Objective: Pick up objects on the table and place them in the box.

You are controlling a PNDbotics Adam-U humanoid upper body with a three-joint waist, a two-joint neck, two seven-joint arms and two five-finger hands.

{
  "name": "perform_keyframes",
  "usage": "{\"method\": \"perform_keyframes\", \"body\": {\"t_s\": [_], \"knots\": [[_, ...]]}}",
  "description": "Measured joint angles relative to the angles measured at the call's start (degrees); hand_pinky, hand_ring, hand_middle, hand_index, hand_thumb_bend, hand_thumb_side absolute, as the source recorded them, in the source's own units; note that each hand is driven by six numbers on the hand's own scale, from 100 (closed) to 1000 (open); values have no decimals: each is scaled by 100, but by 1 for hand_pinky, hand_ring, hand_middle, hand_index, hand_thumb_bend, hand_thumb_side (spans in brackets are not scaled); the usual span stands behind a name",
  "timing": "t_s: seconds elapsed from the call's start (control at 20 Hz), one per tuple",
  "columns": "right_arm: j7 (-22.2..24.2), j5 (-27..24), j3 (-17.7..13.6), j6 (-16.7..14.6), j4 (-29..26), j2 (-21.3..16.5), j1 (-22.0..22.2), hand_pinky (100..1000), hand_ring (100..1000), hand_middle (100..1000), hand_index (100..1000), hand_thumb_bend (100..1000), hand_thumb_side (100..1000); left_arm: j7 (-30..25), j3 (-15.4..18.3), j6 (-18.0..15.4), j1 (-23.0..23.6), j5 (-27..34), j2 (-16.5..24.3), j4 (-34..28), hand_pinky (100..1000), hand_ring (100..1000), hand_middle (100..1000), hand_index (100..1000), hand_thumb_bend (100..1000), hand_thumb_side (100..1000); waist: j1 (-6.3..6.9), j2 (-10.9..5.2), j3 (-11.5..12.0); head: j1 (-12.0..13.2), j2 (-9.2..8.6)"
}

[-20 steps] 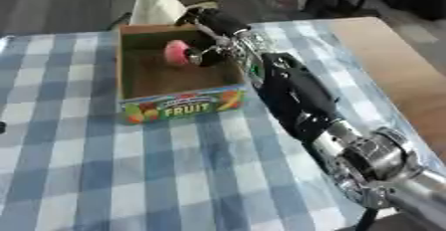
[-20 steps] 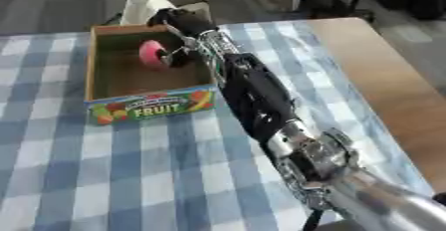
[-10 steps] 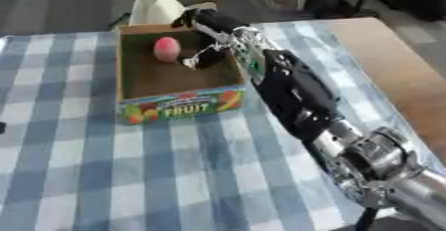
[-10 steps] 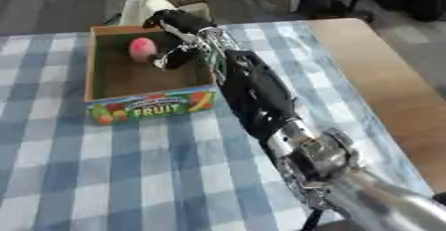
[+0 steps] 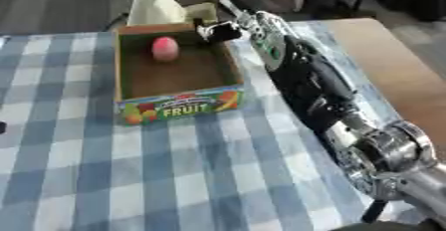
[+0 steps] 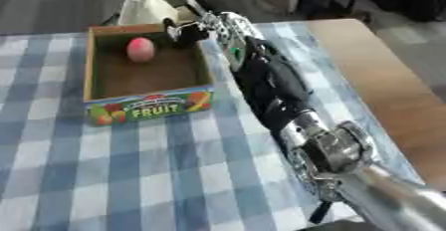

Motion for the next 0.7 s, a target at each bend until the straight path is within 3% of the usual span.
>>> {"method": "perform_keyframes", "body": {"t_s": [0.15,0.45,0.7], "knots": [[-135,-289,-44,121,87,-94,16,647,831,805,894,101,266,21,25,5,8,0,5,-1,685,504,525,659,100,851,-10,-9,-79,69,-1],[-630,-848,-632,603,833,-724,154,634,827,797,890,100,277,50,40,12,14,0,10,-2,685,504,525,659,100,851,-44,-32,-112,166,-22],[-1024,-1343,-559,787,1286,-885,167,634,827,796,887,100,271,50,40,12,16,0,11,-3,685,504,525,659,100,849,-44,-38,-114,169,-22]]}}
